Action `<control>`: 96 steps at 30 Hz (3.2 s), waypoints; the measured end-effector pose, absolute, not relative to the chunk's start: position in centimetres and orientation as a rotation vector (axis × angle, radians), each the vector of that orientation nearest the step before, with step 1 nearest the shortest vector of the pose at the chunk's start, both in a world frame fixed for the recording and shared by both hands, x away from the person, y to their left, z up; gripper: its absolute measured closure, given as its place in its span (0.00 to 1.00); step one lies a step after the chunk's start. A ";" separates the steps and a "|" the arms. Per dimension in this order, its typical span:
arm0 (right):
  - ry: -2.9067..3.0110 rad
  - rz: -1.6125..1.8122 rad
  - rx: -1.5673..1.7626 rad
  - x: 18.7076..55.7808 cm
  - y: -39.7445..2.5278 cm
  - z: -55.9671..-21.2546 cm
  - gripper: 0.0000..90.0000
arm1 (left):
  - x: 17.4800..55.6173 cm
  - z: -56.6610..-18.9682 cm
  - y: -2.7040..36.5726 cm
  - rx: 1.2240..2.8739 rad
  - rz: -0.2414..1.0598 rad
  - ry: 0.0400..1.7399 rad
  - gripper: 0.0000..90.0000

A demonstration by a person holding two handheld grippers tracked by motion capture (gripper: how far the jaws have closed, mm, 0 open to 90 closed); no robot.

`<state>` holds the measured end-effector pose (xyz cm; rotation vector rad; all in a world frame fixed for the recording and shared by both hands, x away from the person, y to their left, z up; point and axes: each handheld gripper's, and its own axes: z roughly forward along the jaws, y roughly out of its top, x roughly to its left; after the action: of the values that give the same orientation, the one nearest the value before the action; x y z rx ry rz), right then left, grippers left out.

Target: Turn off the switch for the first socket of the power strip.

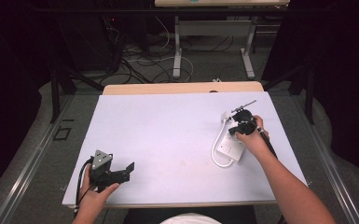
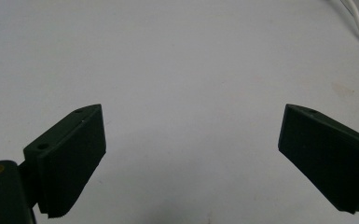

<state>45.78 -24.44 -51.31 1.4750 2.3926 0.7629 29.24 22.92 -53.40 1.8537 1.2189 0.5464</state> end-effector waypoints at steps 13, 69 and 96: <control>2.390 0.791 1.450 45.3 -24.8 -50.7 0.94 | 29.2 -53.4 22.9 1.854 0.547 1.221 0.08; 2.395 0.922 1.253 39.8 -25.5 -48.3 0.72 | 29.1 -53.4 22.9 1.851 0.553 1.225 0.08; 2.346 0.985 1.251 36.4 -27.6 -48.6 0.45 | 29.1 -53.4 22.9 1.852 0.555 1.227 0.08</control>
<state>36.36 -27.58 -48.56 1.2513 2.3456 0.9846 29.13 22.91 -53.37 1.8523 1.2267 0.5551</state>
